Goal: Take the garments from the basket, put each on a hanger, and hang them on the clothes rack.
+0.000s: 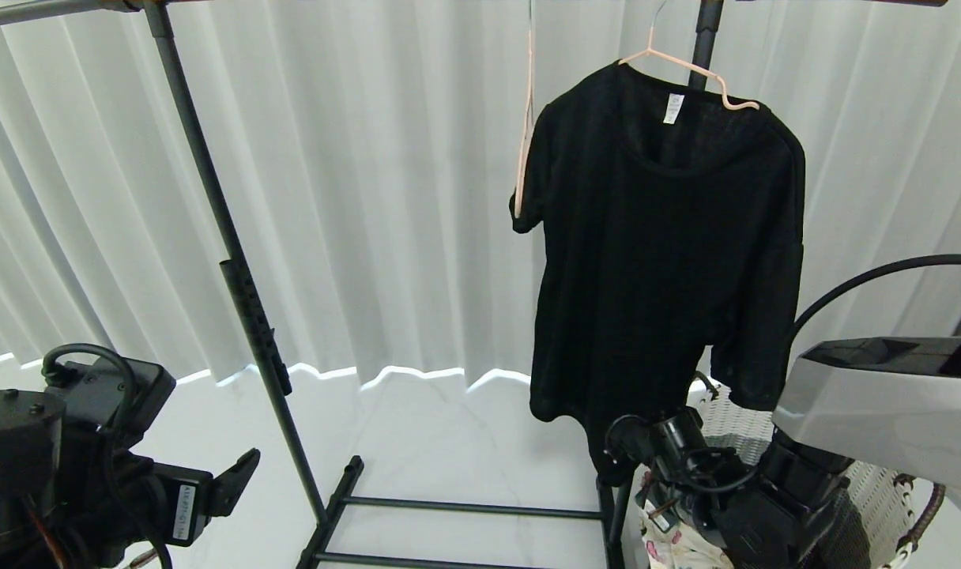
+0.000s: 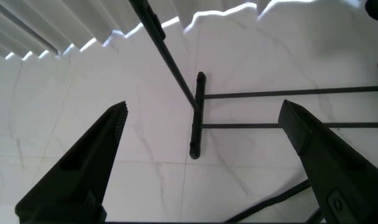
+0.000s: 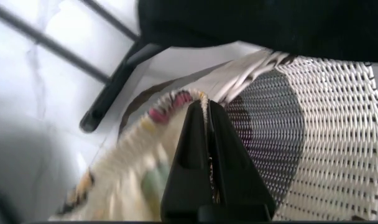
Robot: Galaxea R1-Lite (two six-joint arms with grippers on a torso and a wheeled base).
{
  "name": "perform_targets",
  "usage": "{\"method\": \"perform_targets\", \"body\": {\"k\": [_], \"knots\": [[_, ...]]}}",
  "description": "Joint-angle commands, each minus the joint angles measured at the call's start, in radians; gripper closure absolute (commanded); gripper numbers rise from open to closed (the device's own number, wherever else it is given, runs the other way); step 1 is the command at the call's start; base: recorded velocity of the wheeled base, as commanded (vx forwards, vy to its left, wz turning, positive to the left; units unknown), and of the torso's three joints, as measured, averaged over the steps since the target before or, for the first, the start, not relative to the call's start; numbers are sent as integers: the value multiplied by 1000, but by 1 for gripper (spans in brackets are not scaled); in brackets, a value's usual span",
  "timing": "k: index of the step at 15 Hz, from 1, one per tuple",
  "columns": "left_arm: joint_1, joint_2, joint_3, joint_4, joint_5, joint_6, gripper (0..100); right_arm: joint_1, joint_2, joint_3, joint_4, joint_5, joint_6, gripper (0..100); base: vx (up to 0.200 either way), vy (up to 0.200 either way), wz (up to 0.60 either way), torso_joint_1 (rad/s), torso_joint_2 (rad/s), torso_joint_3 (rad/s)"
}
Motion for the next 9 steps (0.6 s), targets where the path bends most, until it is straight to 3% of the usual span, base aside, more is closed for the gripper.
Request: {"method": "perform_targets", "body": {"k": [1,5,9], "knots": [[-1,-3,-3,0,0,0,0,55,-119,111,-17,4,7,100,0,0,0,0,0,0],[-3,-8,-7,0,0,1,0,142,-268,295,-104,7,45,100,0,0,0,0,0,0],[-5,-5,-14,-40,0,8,0,179,-457,372,-102,-2,40,100,0,0,0,0,0,0]]}}
